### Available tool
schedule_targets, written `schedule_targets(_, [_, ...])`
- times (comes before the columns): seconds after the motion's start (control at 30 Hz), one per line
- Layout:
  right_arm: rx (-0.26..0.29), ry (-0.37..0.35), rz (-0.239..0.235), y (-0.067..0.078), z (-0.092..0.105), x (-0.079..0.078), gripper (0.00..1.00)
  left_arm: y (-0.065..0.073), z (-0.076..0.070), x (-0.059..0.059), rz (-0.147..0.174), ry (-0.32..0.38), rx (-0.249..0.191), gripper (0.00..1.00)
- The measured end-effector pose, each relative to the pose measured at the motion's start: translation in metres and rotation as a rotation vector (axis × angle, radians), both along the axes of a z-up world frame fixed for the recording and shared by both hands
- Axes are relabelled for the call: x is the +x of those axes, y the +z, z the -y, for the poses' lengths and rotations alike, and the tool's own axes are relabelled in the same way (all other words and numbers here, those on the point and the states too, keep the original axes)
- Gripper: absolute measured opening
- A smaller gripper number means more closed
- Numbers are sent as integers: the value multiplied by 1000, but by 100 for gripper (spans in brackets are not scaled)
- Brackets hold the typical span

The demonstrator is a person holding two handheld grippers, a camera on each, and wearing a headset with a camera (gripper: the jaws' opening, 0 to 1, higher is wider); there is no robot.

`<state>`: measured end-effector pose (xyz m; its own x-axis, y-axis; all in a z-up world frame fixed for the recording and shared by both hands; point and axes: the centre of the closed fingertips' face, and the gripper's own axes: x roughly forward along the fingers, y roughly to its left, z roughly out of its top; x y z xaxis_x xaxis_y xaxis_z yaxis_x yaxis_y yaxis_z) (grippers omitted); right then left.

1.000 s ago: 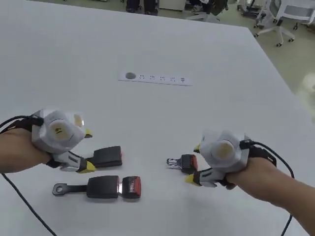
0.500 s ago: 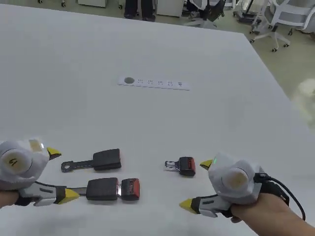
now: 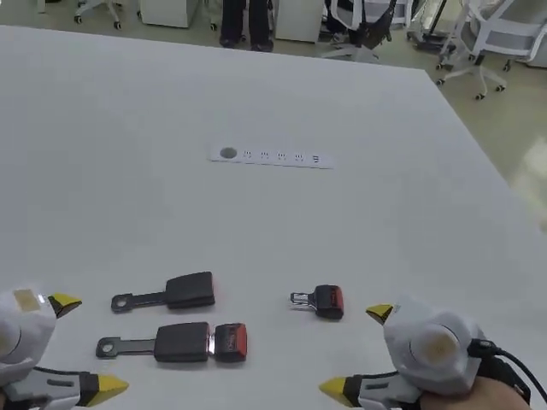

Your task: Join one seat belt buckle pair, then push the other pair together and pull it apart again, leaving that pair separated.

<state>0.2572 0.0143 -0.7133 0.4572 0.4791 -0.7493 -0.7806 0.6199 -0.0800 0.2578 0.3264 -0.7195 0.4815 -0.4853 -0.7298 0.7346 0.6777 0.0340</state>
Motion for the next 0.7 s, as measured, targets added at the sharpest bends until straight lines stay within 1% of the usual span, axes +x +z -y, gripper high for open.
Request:
schedule_targets(0.03, [7,-6,1,2,1,-1,80,1,-1,-1,0,24,-12,86])
schedule_targets(0.07, [16,-11,2,3,1,-2,81,1,-2,-1,-7,51,-30,89])
schedule_targets(0.1, [25,-16,3,5,1,-3,82,1,-2,-3,-13,73,-61,91])
schedule_targets(0.13, [34,-19,3,4,0,-4,85,2,-2,-5,-17,84,-81,93])
schedule_targets(0.17, [43,-22,5,4,-1,-5,86,4,1,-6,-19,90,-86,95])
schedule_targets(0.2, [52,-26,9,4,-1,-5,89,3,0,-8,-18,88,-84,96])
schedule_targets(0.23, [59,-30,10,4,-1,-5,90,1,-1,-13,-18,86,-82,96])
schedule_targets(0.3, [74,-39,8,3,-3,-7,93,2,0,-17,-15,87,-86,99])
schedule_targets(0.33, [79,-45,13,13,-6,-11,96,2,0,-19,-12,91,-95,100])
schedule_targets(0.4, [98,-59,15,15,-8,-12,99,3,-4,-20,-10,101,-93,100])
schedule_targets(0.47, [101,-63,16,14,-7,-12,99,3,-7,-22,-3,105,-90,100])
schedule_targets(0.53, [97,-67,23,16,-8,-14,99,3,-6,-26,-4,106,-89,100])
schedule_targets(0.63, [94,-65,23,15,-8,-15,99,3,-7,-29,6,100,-70,100])
schedule_targets(0.67, [95,-63,20,15,-8,-15,99,3,-7,-29,8,101,-70,100])
schedule_targets(0.7, [94,-62,19,13,-8,-15,99,2,-14,-27,-1,121,-68,100])
